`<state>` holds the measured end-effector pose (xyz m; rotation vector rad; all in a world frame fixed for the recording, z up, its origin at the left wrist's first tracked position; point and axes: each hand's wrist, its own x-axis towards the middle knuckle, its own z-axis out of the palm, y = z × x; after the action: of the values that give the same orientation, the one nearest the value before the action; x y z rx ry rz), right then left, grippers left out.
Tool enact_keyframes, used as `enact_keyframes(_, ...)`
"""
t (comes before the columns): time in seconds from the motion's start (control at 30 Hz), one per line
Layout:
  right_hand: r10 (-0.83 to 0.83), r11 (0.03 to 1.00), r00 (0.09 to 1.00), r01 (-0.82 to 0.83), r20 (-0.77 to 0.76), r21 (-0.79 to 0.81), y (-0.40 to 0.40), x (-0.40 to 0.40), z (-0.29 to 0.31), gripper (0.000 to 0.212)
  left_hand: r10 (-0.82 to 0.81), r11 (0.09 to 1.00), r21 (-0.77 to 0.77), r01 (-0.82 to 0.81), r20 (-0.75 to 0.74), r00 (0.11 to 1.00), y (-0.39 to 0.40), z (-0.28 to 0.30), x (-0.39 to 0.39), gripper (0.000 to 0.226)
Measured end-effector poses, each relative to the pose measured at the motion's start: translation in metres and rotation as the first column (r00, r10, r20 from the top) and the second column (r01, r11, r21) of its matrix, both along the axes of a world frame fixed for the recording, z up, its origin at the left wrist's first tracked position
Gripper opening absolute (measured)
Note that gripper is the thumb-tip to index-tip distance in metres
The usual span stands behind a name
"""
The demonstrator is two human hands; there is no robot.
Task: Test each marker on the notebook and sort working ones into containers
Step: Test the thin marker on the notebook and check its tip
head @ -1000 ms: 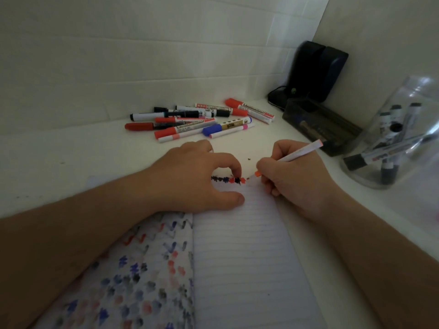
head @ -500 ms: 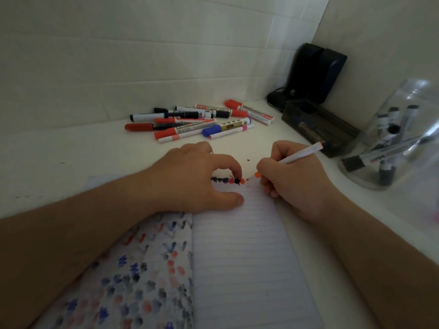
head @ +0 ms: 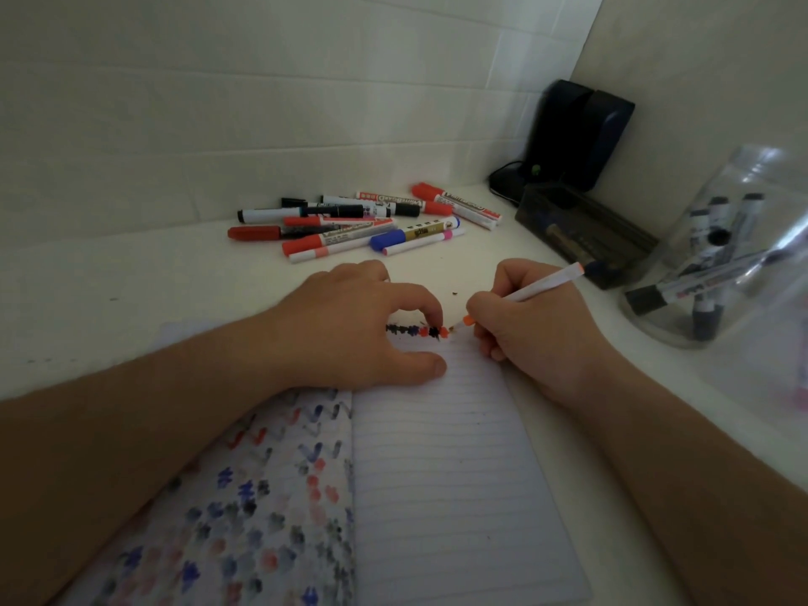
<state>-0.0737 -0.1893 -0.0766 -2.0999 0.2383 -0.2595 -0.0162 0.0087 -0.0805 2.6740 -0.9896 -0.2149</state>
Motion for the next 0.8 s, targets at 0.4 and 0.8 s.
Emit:
enact_keyframes(0.4, -0.001, 0.999, 1.000, 0.002, -0.018, 0.038, 0.000, -0.001, 0.001, 0.028, 0.006, 1.000, 0.007, -0.006, 0.001, 1.000, 0.000, 0.002, -0.003, 0.053)
enact_keyframes(0.8, 0.071, 0.747, 0.992, -0.123, 0.106, 0.653, -0.018, -0.004, 0.008, 0.020, 0.028, 0.909, -0.417, -0.012, 0.031, 0.999, 0.006, -0.007, -0.002, 0.021)
